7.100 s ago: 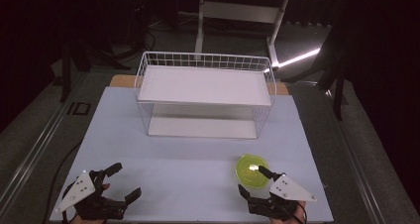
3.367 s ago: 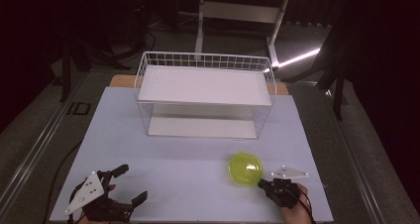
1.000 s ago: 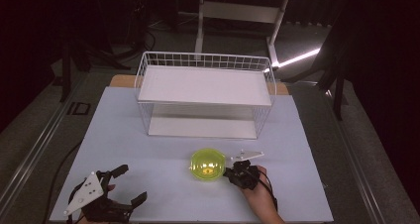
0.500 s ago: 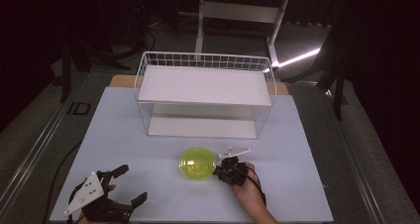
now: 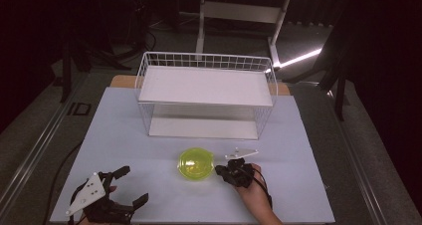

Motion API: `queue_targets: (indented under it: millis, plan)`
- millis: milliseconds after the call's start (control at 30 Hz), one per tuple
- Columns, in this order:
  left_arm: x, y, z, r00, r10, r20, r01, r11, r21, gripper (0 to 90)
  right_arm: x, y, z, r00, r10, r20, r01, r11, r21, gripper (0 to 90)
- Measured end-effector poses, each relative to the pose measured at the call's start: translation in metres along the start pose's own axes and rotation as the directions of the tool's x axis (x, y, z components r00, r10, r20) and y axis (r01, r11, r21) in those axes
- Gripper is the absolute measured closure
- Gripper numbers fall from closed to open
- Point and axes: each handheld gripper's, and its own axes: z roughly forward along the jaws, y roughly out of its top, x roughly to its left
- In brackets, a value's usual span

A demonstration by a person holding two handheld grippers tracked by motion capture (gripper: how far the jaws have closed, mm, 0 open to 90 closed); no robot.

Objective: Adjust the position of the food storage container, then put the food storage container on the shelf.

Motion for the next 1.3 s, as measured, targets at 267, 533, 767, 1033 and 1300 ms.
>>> queue_targets:
  millis: [267, 533, 767, 1033, 1300]
  plan:
    - [-0.001, -0.001, 0.005, 0.9990, -0.013, 0.043, 0.012, 0.9999, 0.011, 0.4, 0.007, -0.007, -0.038, 0.9997, -0.017, -0.015, 0.016, 0.9964, -0.083, 74.6]
    - [-0.006, 0.008, 0.013, 0.9985, 0.023, 0.051, -0.026, 0.9977, 0.063, 0.4, 0.015, -0.007, -0.068, 0.9994, -0.006, -0.035, 0.000, 0.9829, -0.184, 30.9]
    - [-0.008, 0.024, 0.024, 0.9943, 0.017, 0.105, -0.030, 0.9915, 0.126, 0.4, 0.022, 0.001, -0.075, 0.9949, -0.061, -0.080, 0.044, 0.9786, -0.201, 16.4]
    - [-0.003, 0.041, 0.035, 0.9951, -0.014, 0.098, 0.002, 0.9927, 0.121, 0.3, 0.025, 0.012, -0.078, 0.9941, -0.059, -0.091, 0.033, 0.9653, -0.259, 14.6]
    - [0.007, 0.055, 0.065, 0.9911, -0.077, 0.109, 0.060, 0.9869, 0.149, 0.3, 0.022, 0.026, -0.069, 0.9933, -0.094, -0.067, 0.070, 0.9500, -0.304, 19.2]
